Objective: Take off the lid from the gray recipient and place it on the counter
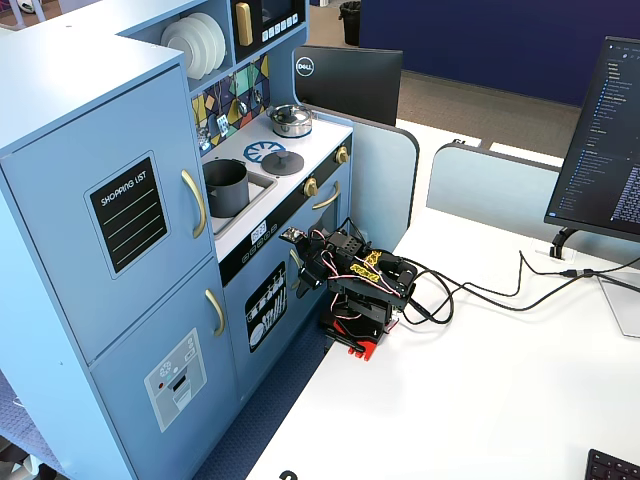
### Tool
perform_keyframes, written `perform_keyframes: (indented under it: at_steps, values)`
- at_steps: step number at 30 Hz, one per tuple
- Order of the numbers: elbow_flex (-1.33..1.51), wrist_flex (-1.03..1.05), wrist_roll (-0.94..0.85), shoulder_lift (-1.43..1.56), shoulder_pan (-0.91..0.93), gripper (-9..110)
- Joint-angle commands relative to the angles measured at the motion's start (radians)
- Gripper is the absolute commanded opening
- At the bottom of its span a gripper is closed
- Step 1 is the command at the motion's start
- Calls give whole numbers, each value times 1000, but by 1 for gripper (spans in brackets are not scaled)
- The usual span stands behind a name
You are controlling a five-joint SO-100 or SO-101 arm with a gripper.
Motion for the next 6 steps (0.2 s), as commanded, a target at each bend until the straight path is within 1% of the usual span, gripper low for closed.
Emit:
perform_keyframes:
  at_steps: [1, 6]
  values:
    - [-2, 183, -6, -6, 11, 7]
    - [-2, 183, -6, -6, 11, 7]
